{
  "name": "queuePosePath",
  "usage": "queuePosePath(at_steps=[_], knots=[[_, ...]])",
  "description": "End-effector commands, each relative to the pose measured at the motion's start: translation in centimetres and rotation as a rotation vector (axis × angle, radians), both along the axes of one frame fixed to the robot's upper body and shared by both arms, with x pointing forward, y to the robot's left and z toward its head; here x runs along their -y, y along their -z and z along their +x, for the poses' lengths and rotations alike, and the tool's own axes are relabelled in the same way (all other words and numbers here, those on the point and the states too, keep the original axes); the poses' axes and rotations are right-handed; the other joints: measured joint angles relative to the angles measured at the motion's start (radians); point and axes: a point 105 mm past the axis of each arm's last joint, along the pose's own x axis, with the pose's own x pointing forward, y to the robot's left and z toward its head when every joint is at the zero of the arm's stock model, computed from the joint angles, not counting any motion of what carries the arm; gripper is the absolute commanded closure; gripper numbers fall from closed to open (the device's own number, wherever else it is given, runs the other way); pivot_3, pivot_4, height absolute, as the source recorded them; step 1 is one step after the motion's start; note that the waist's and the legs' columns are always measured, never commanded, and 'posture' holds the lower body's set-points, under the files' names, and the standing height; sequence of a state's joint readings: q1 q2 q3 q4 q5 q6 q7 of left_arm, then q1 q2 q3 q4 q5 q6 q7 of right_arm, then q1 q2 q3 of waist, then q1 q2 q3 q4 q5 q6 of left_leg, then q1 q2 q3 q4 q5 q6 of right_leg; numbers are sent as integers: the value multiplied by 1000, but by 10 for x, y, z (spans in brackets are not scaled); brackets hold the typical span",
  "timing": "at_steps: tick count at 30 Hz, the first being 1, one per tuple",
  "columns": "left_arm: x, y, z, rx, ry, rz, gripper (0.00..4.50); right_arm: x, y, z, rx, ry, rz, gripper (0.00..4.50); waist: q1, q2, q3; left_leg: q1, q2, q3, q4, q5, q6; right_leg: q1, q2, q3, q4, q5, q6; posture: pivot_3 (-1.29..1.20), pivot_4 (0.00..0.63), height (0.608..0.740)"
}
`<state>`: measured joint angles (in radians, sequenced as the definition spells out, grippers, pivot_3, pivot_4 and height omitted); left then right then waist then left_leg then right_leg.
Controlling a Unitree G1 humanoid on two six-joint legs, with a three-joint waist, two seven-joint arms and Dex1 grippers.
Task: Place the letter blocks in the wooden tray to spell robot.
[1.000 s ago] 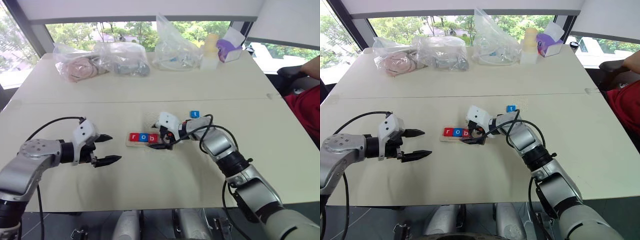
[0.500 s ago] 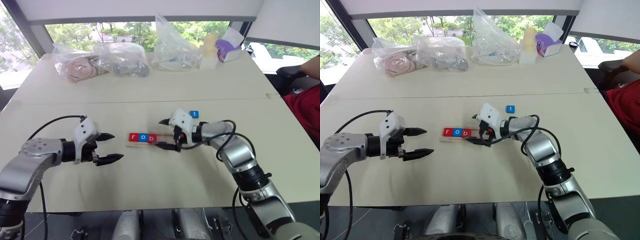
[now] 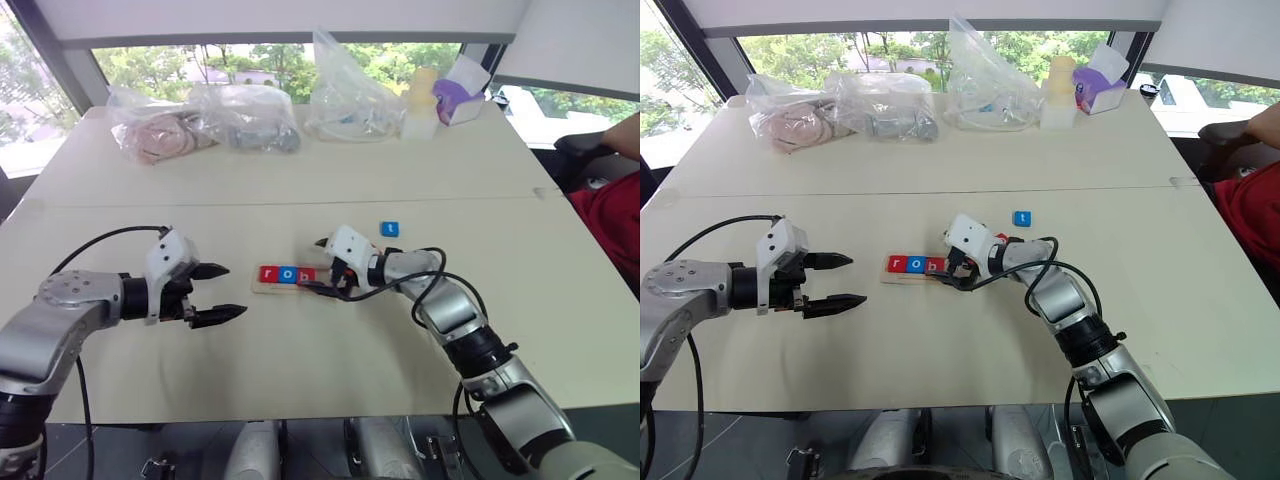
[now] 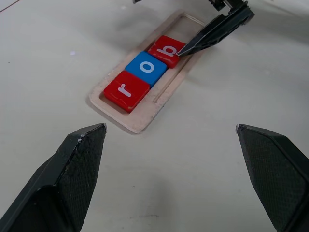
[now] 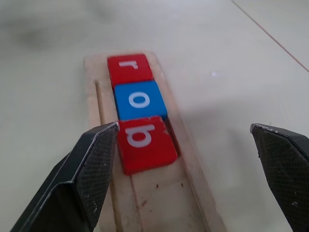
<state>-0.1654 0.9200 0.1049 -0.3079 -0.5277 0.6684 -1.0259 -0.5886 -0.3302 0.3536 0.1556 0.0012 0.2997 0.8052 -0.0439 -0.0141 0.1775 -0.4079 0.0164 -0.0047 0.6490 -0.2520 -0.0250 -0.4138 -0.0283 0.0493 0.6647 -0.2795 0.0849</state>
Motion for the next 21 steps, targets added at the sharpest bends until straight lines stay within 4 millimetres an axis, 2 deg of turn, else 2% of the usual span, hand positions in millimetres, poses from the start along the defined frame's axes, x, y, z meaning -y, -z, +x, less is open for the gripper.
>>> queuePosePath(at_steps=[1, 10, 14, 17, 18, 21], knots=[[0, -11, 0, 53, -1, -3, 0, -7, -11, 3, 58, -26, 6, 50, -1, 0, 0, 0, 0, 0, 0, 0, 0, 0, 0, 0, 0, 0, 0, 0, 150, 735], [1, -10, 1, 59, -10, -7, 0, -7, -16, 9, 118, -11, 1, 50, 0, 0, 0, 0, 0, 0, 0, 0, 0, 0, 0, 0, 0, 0, 0, 0, 150, 735], [2, -15, -1, 61, 0, -16, 0, 0, -52, -1, 83, -31, 179, 50, 1, 0, 0, 0, 0, 0, 0, 0, 0, 0, 0, 0, 0, 0, 0, 0, 150, 735], [10, -26, -5, 66, 35, -55, 0, 28, -78, 3, 32, 88, 292, 50, 3, 0, 0, 0, 0, -1, 0, 0, 0, 0, -1, 0, 0, 0, 0, 0, 150, 735], [12, -28, -6, 66, 43, -62, 0, 35, -81, 4, 24, 120, 299, 50, 5, 0, 0, 0, 0, -1, 0, 0, 0, 0, -1, 0, 0, 0, 0, 0, 150, 735], [31, -40, -10, 82, 107, -103, 0, 73, -79, 9, -44, 345, 326, 50, 10, -1, 0, 0, 0, -1, 0, 0, 0, 1, -2, 0, -1, 0, 0, 0, 150, 735]])
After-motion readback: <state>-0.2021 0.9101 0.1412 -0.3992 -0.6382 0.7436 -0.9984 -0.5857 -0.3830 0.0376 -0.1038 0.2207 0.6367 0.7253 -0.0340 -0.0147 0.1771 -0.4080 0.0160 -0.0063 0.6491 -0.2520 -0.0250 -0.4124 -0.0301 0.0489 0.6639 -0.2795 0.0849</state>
